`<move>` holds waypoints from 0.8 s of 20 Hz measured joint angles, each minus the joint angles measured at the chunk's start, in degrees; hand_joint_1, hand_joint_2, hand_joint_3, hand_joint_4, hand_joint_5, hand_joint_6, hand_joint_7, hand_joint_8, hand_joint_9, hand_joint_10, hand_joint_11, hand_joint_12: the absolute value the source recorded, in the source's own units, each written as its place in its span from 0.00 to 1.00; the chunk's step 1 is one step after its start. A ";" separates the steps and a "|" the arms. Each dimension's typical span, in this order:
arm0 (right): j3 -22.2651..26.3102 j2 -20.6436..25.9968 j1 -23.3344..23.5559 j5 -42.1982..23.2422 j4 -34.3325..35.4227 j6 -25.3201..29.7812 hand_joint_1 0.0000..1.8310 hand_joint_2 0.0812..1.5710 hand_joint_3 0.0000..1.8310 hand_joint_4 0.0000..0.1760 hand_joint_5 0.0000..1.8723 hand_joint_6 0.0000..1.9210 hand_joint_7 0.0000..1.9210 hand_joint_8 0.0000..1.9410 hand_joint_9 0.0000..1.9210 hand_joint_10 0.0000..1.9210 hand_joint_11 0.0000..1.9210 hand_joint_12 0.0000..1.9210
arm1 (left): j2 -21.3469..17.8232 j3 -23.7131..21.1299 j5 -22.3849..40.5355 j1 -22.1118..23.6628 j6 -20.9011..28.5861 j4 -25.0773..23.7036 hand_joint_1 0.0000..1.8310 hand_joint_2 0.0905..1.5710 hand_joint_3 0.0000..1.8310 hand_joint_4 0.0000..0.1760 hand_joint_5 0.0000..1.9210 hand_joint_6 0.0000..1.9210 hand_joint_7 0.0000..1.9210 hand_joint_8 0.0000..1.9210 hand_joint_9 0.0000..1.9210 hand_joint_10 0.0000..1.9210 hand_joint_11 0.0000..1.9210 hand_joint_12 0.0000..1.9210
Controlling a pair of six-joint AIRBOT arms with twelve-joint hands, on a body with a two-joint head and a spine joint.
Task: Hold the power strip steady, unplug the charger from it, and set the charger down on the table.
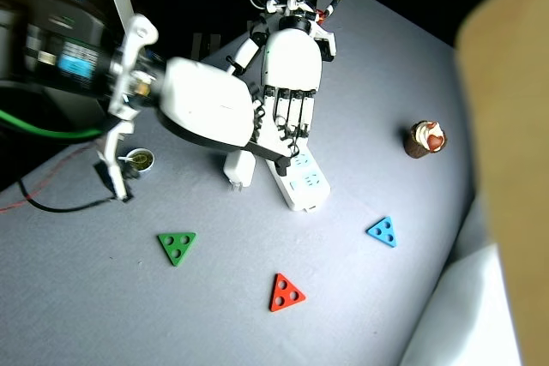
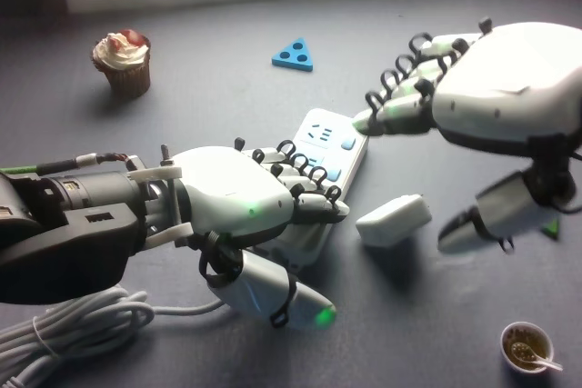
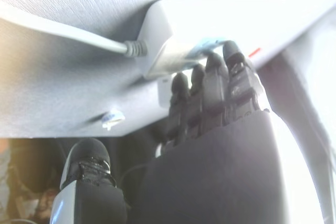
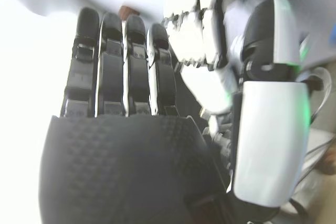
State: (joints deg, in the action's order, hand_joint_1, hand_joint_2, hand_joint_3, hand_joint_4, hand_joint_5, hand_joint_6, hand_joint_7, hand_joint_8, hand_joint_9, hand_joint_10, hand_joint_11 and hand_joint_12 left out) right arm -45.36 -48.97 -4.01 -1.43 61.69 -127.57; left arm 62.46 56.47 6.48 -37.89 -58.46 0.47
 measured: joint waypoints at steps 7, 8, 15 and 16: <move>2.12 8.96 1.95 13.49 -2.86 0.68 0.37 0.51 0.00 0.00 0.10 0.00 0.10 0.00 0.09 0.00 0.00 0.24 | 0.00 -0.44 0.59 0.55 -0.02 0.20 0.04 0.67 0.00 0.00 0.09 0.00 0.10 0.00 0.08 0.00 0.00 0.17; 1.92 9.57 1.95 13.97 -3.19 0.66 0.37 0.51 0.00 0.00 0.10 0.00 0.10 0.00 0.09 0.00 0.00 0.24 | 0.00 -0.48 0.55 0.87 -0.02 0.24 0.04 0.67 0.00 0.00 0.09 0.00 0.10 0.00 0.08 0.00 0.00 0.17; 2.45 15.34 0.48 14.34 2.84 0.63 0.35 0.52 0.00 0.00 0.10 0.00 0.10 0.00 0.10 0.00 0.00 0.25 | -2.97 -2.03 -3.04 5.73 -0.04 0.26 0.01 0.66 0.00 0.00 0.10 0.00 0.11 0.00 0.09 0.00 0.01 0.17; 2.62 15.74 0.15 14.05 2.93 0.59 0.37 0.52 0.00 0.00 0.10 0.00 0.10 0.00 0.10 0.00 0.00 0.25 | -3.54 -2.27 -3.02 7.15 -0.04 0.39 0.01 0.65 0.00 0.00 0.10 0.00 0.11 0.00 0.09 0.00 0.00 0.17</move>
State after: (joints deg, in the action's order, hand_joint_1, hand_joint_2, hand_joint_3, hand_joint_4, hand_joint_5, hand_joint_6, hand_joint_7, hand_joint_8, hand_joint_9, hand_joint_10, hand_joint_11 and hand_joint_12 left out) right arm -42.74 -33.23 -3.86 12.62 64.62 -126.98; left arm 58.92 54.19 3.46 -30.74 -58.50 0.86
